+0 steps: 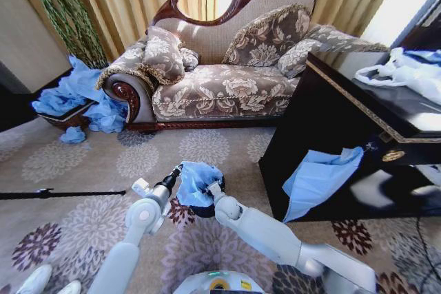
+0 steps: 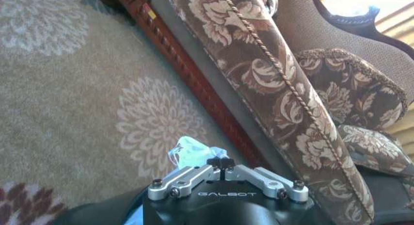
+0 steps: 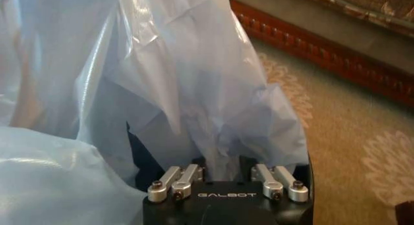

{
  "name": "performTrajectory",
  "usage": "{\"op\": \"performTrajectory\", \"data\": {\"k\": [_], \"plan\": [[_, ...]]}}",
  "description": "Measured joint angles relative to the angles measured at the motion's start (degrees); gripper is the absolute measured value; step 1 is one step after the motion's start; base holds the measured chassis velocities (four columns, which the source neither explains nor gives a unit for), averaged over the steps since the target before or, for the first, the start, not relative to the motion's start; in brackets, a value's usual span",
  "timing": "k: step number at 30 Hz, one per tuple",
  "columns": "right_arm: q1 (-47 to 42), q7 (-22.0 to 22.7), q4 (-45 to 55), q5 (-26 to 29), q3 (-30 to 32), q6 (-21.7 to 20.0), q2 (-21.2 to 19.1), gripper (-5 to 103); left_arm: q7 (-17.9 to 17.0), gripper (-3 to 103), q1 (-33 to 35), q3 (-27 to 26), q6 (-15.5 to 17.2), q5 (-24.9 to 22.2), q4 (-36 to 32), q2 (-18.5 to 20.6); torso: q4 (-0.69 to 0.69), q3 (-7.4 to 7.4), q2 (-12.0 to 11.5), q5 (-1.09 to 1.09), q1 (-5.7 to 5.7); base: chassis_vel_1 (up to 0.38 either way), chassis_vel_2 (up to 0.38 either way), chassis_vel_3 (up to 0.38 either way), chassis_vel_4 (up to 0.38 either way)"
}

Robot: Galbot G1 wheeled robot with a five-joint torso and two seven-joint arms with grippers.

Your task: Place a garbage bag over the trash bin.

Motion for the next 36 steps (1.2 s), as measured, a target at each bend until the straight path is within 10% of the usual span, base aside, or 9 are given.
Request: {"op": "performTrajectory", "data": {"k": [9,36], "plan": [[-0.3,0.5,-0.8,-2.2,0.2,1.4,0.7,1,0.2,0,0.3,-0.2,-0.1,0.0,-0.6,0.1,0.00,0.00,0.0,0.00,0.00,0.000,0.000,0.000,0.000],[0.6,5.8,12.9,-1.6,0.2,2.4,-5.7,0,1.0,0,1.1,-0.4,-0.2,0.9,-1.0,-0.4,0.00,0.00,0.0,0.01,0.00,0.000,0.000,0.000,0.000]]}}
